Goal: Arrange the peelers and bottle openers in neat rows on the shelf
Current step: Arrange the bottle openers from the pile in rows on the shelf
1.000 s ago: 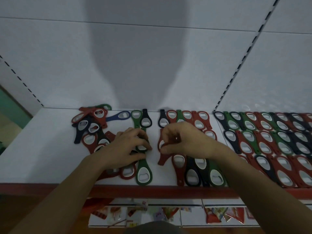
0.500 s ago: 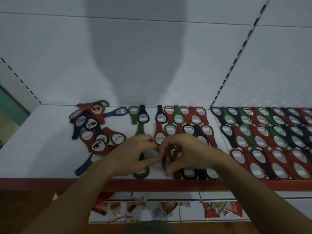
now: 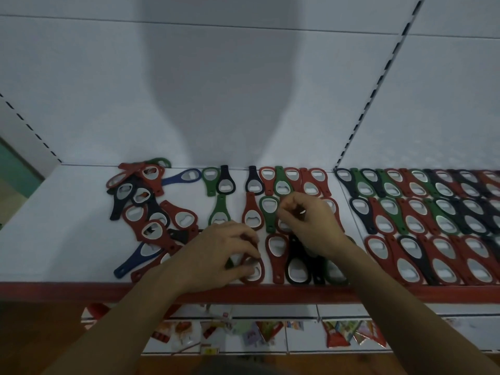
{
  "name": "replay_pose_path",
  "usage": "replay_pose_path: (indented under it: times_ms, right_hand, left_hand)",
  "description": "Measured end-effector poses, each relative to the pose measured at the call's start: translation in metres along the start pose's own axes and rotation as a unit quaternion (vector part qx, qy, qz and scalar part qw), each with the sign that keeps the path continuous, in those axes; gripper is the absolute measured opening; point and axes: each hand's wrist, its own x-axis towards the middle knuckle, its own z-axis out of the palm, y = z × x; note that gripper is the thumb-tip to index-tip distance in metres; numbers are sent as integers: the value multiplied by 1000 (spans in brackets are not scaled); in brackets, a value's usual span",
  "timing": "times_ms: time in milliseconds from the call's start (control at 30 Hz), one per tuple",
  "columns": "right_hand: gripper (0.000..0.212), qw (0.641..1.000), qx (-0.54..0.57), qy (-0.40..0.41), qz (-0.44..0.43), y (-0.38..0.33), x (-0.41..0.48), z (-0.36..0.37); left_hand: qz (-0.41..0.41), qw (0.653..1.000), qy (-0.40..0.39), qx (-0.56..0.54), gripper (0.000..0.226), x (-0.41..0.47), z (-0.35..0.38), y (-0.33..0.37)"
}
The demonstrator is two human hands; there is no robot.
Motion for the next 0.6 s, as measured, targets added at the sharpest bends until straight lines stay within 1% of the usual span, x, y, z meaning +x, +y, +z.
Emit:
replay_pose_path:
  times_ms: [100,200,367,467,533,600]
  right_hand:
    - [9,995,-80,-31,-47,-4,1,5]
    - [6,988,-121,-57,-83,-6,2,10]
    - [12,988,-111,-50,-98,-6,-1,9]
    - [19,990,-89,-56,-91,-4,-2,6]
    - [23,993,-89,-26,-78,0,-1,5]
    - [23,991,-114,25,-61,5,4,4]
  left_hand:
    - [-10,1000,4,-17,33,2,1,-1]
    - [-22,999,10,-27,34,5,7,3]
    - [-31,999,11,-13,32,6,13,8]
    - [-38,999,9,-25,31,6,14,9]
    - [-73,995,68,-21,35,9,13,6]
    - [-135,981,136,3,41,20,8,-1]
